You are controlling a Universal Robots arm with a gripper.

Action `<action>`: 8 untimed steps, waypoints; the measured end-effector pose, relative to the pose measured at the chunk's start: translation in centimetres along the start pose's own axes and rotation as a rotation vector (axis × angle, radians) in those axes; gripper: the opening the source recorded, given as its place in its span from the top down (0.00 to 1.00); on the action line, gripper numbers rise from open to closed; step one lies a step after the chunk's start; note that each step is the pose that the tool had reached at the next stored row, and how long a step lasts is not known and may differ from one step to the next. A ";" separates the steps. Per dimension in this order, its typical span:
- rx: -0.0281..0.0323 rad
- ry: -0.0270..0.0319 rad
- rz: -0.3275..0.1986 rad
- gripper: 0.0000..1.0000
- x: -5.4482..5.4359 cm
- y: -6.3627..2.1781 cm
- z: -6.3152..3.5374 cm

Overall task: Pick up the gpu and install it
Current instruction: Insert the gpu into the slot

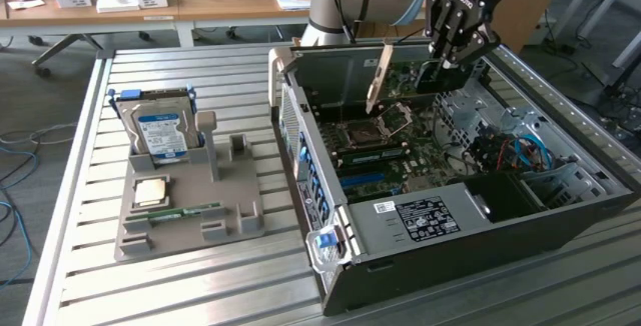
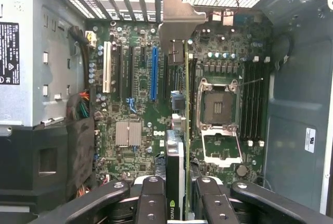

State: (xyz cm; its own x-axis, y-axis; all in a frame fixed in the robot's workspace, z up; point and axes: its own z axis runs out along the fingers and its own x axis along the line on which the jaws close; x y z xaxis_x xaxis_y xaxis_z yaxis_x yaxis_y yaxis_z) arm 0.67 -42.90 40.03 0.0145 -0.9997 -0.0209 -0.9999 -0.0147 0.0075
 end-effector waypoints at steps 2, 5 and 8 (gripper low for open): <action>0.0001 0.0000 0.001 0.73 0.0 0.12 0.01; 0.0001 -0.0001 0.003 0.73 0.0 0.38 0.05; 0.0001 -0.0001 0.005 0.73 0.0 0.61 0.07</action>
State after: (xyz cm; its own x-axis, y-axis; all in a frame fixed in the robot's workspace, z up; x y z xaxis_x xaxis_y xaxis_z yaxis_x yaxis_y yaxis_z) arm 0.06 -42.90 39.96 0.0098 -0.9997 -0.0209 -0.9999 -0.0100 0.0076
